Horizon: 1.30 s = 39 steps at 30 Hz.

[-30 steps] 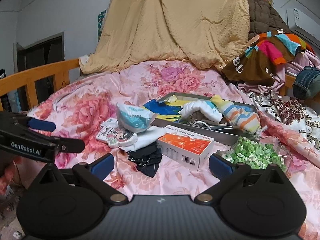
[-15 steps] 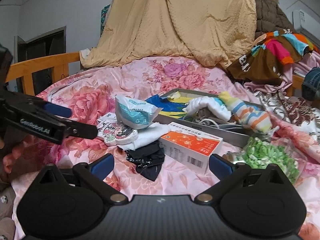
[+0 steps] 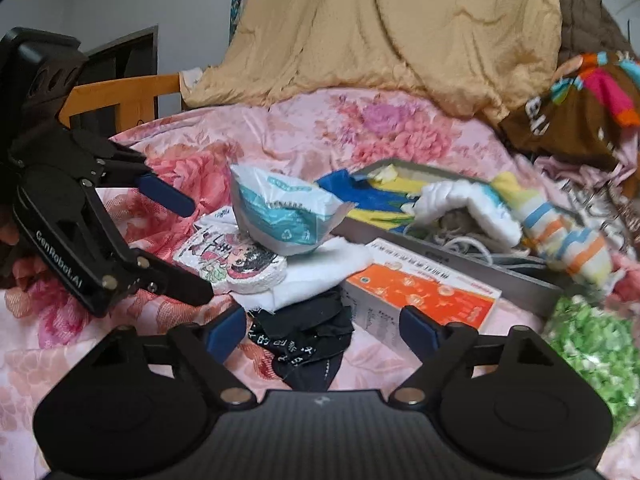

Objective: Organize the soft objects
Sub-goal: 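Grasp the cartoon-printed card with the left gripper while the right grasps the black cloth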

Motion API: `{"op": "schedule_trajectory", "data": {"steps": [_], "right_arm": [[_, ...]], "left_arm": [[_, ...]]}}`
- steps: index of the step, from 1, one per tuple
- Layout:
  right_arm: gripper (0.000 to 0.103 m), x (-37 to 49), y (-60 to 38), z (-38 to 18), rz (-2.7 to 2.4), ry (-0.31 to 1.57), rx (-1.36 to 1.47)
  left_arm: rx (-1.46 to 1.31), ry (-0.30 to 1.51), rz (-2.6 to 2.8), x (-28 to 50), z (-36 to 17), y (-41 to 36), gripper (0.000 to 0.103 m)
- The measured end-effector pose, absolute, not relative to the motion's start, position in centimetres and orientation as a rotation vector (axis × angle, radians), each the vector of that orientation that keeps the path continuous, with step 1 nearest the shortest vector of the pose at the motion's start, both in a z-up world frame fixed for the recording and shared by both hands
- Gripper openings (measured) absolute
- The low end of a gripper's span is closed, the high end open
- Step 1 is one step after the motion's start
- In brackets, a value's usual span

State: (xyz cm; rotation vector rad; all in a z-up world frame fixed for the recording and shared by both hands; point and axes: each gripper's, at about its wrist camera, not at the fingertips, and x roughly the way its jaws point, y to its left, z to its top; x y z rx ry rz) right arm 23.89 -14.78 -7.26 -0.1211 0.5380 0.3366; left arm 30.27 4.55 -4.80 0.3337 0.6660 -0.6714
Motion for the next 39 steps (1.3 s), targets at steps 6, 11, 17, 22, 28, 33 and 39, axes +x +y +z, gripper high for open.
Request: {"op": "schedule_trajectory", "data": {"steps": [6, 11, 17, 22, 28, 33, 39], "right_arm": [[0.078, 25.2, -15.0, -8.0, 0.378, 0.604, -0.07], [0.067, 25.6, -14.9, -8.4, 0.402, 0.632, -0.046], [0.057, 26.0, -15.1, -8.6, 0.42, 0.661, -0.003], [0.043, 26.1, -15.3, -8.7, 0.434, 0.684, 0.02], [0.017, 26.0, -15.2, -8.5, 0.454, 0.703, 0.036], [0.011, 25.7, -15.0, -7.9, 0.468, 0.71, 0.017], [0.008, 25.1, -14.6, -7.2, 0.432, 0.693, -0.059]], "left_arm": [[0.46, 0.712, -0.784, 32.2, -5.5, 3.5, 0.101], [0.538, 0.713, -0.824, 33.2, -5.7, 2.8, 0.091], [0.566, 0.754, -0.853, 33.5, -5.7, 2.7, 0.079], [0.597, 0.754, -0.853, 33.0, -5.8, 2.5, 0.078], [0.59, 0.793, -0.856, 32.6, -5.7, 2.1, 0.076], [0.519, 0.82, -0.828, 32.1, -5.5, 2.3, 0.076], [0.399, 0.866, -0.769, 30.9, -5.1, 2.9, 0.076]]}}
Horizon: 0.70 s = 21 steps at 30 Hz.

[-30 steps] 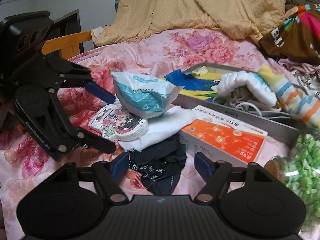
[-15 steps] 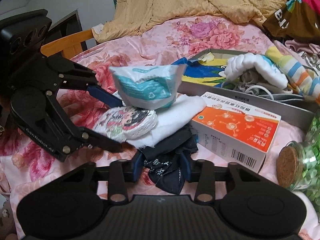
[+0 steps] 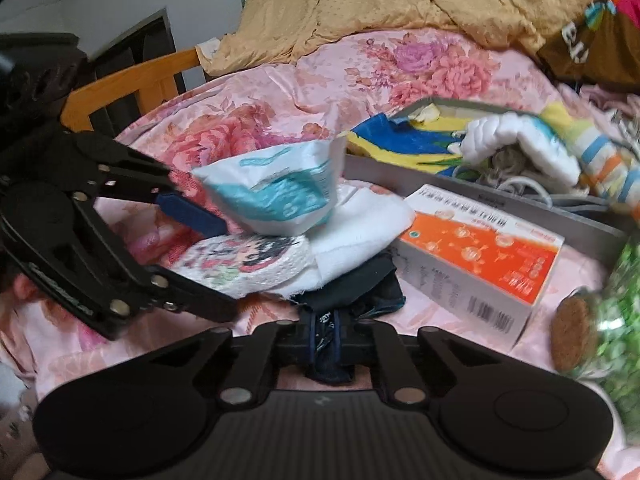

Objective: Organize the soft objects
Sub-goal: 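Grasp the cartoon-printed card with the left gripper while the right grasps the black cloth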

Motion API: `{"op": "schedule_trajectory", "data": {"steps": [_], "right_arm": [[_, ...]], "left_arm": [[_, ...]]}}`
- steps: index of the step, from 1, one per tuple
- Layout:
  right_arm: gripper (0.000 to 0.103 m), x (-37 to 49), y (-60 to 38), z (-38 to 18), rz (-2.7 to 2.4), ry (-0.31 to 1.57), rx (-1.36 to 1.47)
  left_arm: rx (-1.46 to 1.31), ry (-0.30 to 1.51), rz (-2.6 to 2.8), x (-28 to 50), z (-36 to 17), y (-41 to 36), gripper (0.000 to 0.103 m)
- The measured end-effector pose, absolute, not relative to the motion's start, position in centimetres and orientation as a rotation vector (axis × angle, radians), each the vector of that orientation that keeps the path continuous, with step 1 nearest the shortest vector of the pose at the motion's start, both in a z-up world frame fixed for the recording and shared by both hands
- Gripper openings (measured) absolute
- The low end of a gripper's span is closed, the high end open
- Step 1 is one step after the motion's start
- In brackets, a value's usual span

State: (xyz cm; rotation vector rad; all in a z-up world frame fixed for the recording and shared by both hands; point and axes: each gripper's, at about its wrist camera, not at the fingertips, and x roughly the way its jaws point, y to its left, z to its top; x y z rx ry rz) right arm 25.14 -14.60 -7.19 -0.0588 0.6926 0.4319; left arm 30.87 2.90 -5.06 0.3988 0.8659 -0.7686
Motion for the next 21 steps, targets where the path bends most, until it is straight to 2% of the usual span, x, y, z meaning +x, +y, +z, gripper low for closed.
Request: {"op": "schedule_trajectory", "data": {"steps": [14, 21], "right_arm": [[0.008, 23.0, -15.9, -3.9, 0.346, 0.548, -0.104], [0.008, 21.9, -17.8, -1.7, 0.325, 0.475, -0.049]], "left_arm": [[0.048, 0.882, -0.607, 26.3, -3.2, 4.2, 0.075], [0.029, 0.838, -0.561, 24.9, -1.9, 2.2, 0.075]]}}
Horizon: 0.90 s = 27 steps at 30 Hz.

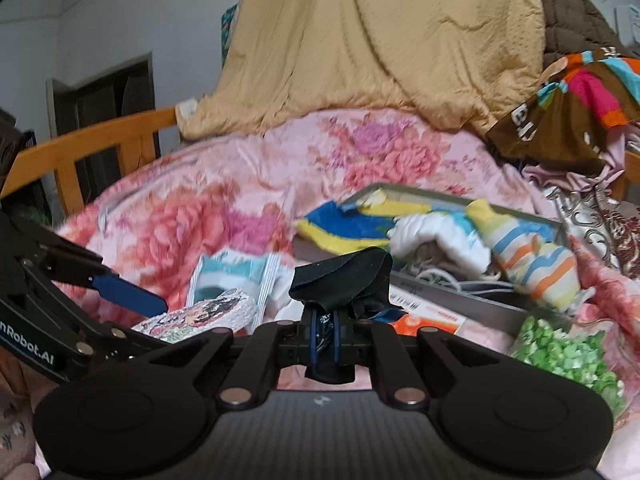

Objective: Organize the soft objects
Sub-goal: 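Carry the card and black cloth over the tray and lower them in with both grippers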

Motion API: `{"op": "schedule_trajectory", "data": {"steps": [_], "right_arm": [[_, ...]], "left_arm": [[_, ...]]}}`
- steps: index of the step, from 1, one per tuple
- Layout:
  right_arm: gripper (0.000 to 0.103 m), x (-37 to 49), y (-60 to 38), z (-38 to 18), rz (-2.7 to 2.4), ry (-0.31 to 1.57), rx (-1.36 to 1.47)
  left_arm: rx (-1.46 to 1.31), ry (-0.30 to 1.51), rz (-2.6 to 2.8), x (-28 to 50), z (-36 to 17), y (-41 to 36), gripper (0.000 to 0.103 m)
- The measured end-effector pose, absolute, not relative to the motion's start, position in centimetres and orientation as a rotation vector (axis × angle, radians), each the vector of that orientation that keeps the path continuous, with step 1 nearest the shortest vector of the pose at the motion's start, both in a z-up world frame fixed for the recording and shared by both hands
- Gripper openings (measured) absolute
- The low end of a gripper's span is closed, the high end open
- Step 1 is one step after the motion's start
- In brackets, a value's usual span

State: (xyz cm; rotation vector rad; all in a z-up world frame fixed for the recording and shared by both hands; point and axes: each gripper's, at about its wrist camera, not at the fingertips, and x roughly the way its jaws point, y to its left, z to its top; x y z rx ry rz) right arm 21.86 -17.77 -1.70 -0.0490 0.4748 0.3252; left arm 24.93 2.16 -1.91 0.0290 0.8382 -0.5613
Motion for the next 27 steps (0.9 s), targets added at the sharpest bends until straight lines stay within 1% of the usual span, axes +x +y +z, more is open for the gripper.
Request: {"op": "schedule_trajectory", "data": {"steps": [10, 18, 27], "right_arm": [[0.008, 19.9, -20.8, 1.2, 0.315, 0.285, 0.062], [0.009, 19.4, -22.0, 2.3, 0.299, 0.226, 0.095], [0.009, 20.3, -21.9, 2.6, 0.288, 0.151, 0.088]], "left_arm": [[-0.026, 0.75, -0.477, 24.9, 1.7, 0.7, 0.075], [-0.034, 0.666, -0.435, 25.8, 4.9, -0.8, 0.075], [-0.095, 0.617, -0.36, 28.7, 5.1, -1.5, 0.075]]}}
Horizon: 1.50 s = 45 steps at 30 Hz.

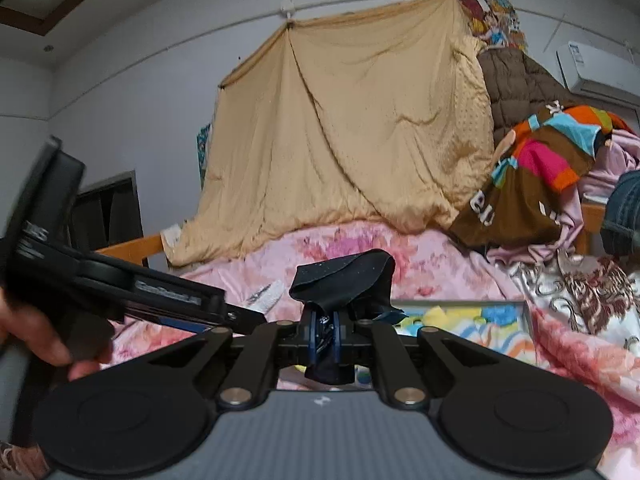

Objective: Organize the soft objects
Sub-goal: 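Carry the card and black cloth over the tray and lower them in with both grippers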

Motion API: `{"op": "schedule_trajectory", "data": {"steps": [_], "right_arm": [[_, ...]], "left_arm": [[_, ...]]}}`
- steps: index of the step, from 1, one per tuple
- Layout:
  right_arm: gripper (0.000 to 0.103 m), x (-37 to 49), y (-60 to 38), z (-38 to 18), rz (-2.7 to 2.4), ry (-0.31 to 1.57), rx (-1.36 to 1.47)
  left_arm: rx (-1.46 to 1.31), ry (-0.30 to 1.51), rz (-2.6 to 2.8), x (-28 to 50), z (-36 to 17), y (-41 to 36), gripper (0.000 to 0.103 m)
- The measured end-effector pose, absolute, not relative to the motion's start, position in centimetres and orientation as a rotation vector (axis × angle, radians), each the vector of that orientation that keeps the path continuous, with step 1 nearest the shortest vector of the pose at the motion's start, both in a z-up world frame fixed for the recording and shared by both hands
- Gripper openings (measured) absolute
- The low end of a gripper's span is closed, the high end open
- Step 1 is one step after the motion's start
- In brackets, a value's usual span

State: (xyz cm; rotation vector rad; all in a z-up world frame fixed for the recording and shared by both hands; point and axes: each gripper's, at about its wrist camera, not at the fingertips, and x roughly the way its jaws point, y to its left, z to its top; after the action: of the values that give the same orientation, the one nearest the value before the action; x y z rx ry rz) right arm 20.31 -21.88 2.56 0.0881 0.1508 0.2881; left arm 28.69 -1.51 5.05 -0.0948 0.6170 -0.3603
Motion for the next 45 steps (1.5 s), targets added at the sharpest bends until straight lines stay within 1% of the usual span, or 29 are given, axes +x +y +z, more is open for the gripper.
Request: {"op": "schedule_trajectory", "data": {"steps": [12, 20, 25, 33, 39, 45], "right_arm": [[0.009, 30.5, -23.0, -0.8, 0.293, 0.207, 0.127], [0.009, 35.8, -23.9, -3.1, 0.333, 0.238, 0.228], [0.009, 37.7, -24.0, -4.3, 0.344, 0.267, 0.263], [0.01, 40.0, -23.9, -5.3, 0.306, 0.308, 0.295], [0.01, 42.3, -25.4, -6.6, 0.269, 0.438, 0.41], [0.011, 42.7, -26.3, -7.2, 0.271, 0.465, 0.471]], "left_arm": [[-0.138, 0.56, -0.265, 37.3, 2.4, -1.2, 0.075], [-0.149, 0.581, -0.235, 43.3, -1.9, -2.8, 0.075], [-0.121, 0.583, -0.232, 46.1, -3.5, -4.0, 0.076], [-0.113, 0.615, -0.218, 47.6, -5.2, -4.6, 0.076], [-0.125, 0.656, -0.181, 48.4, -6.8, -4.2, 0.076], [-0.084, 0.68, -0.199, 48.5, -7.5, -5.1, 0.076]]}}
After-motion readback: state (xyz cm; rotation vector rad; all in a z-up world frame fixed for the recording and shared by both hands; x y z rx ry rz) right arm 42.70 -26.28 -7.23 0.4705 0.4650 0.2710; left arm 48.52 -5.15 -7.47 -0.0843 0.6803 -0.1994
